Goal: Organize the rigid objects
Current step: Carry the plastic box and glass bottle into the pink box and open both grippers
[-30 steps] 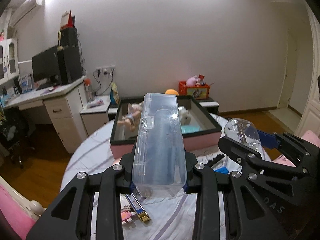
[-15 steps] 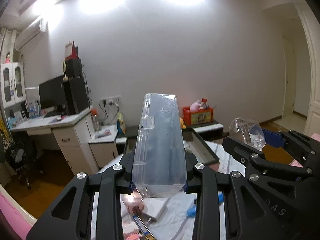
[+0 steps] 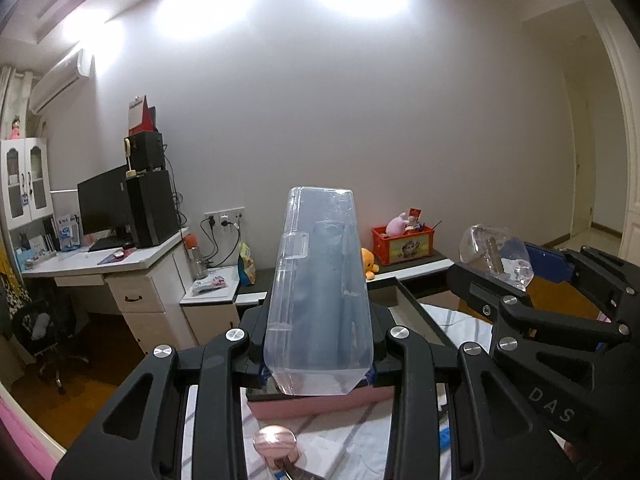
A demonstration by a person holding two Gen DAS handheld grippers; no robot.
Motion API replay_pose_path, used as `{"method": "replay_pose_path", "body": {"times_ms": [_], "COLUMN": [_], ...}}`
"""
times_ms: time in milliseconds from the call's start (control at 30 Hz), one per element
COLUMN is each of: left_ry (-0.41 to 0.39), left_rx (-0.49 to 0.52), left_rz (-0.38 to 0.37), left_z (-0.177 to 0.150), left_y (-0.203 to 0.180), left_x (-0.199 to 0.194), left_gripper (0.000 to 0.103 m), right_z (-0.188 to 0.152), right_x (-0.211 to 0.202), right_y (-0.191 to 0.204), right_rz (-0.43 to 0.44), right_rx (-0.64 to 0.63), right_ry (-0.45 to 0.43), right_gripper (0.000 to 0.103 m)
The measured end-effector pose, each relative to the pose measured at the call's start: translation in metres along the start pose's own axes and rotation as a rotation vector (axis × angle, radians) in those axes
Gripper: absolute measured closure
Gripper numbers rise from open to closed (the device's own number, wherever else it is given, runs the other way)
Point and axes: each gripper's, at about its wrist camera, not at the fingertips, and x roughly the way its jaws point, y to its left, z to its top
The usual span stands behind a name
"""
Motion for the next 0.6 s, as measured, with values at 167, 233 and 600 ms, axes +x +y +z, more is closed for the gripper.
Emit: {"method": "replay_pose_path", "body": {"times_ms": [167, 233, 600], "left_ry": [0.049, 0.081, 0.387], "left_rx": [0.031, 0.023, 0.082], "left_rz": [-0.004, -0.033, -0.013], "left_z": [-0.002, -0.004, -0.06], "left_y": [0.001, 0.006, -0.008], "left_x": [0.044, 0.067, 0.196], "left_gripper": [0.07, 0.07, 0.07], "right_z": [0.001, -0.001, -0.056], "right_x": [0.042, 0.06, 0.175], "right_y": [-0.007, -0.01, -0.03], "right_rz": [0.001, 0.01, -0.026], "right_rx": [0.003, 0.012, 0.022], "right_ry": [0.048, 0.078, 0.324], "right_gripper": [0.049, 0.049, 0.048]}}
